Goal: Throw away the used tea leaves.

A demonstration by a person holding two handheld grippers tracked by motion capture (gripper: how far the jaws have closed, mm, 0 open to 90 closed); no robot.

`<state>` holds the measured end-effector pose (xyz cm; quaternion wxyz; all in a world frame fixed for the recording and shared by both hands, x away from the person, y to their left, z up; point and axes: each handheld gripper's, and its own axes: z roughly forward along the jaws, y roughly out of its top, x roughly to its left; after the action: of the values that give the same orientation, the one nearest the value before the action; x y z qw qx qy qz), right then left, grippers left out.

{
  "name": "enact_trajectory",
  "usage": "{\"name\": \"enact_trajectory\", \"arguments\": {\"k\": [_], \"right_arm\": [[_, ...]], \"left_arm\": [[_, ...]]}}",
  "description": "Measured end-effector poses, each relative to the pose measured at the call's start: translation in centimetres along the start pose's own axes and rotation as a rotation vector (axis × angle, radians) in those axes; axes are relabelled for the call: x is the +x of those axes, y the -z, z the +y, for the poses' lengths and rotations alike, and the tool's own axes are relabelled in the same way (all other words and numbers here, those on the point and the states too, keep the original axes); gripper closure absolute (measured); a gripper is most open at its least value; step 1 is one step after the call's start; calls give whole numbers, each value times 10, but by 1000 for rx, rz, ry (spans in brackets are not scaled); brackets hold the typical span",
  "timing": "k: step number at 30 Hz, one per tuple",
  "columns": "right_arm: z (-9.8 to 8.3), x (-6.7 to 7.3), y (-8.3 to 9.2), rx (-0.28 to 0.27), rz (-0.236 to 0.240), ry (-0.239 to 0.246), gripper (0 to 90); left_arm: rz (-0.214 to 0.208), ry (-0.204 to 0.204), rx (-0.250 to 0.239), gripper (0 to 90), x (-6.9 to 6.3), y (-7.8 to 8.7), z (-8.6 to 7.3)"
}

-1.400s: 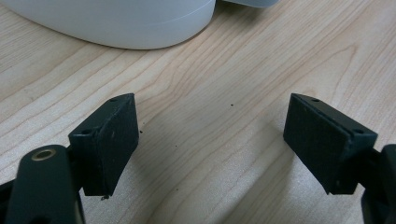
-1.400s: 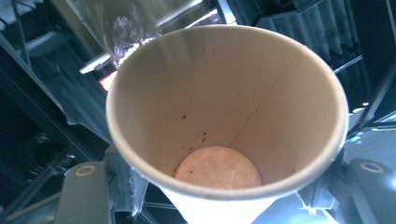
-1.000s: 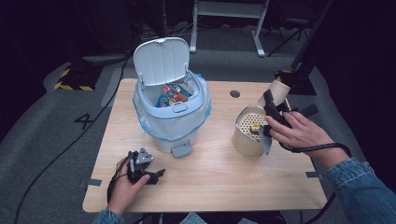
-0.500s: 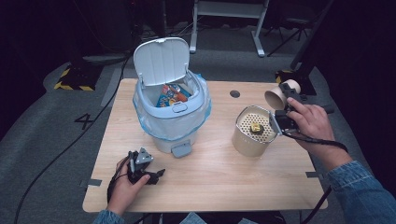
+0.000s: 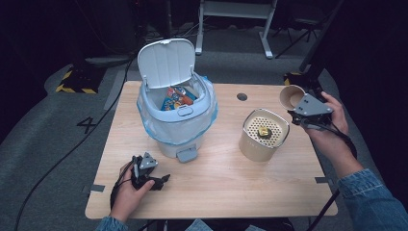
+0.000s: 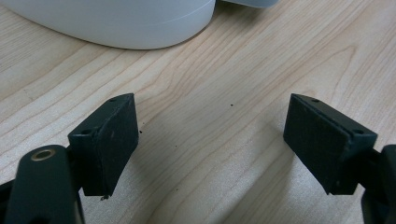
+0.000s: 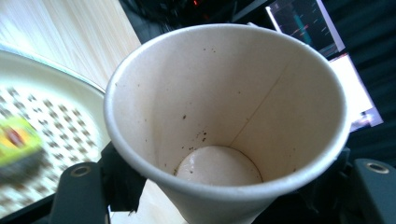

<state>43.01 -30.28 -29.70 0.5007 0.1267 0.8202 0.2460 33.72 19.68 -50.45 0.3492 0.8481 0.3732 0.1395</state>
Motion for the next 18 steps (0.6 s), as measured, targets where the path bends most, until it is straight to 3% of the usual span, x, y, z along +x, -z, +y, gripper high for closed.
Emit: {"name": "enact_trajectory", "arguments": {"k": [5,10,12,18], "right_arm": [[-12,-8,3,-70,114,-247,306],[-23,-12,5,-132,275,-515,303],[-26,-13,6,-141,318,-570,303],[-30,-7,12,-152,410,-628,302]], "left_arm": [[0,-1,0,183,0,0,0],[-1,-1,-1,183,0,0,0],[0,0,-1,183,0,0,0],[-1,-1,0,183,0,0,0]]}}
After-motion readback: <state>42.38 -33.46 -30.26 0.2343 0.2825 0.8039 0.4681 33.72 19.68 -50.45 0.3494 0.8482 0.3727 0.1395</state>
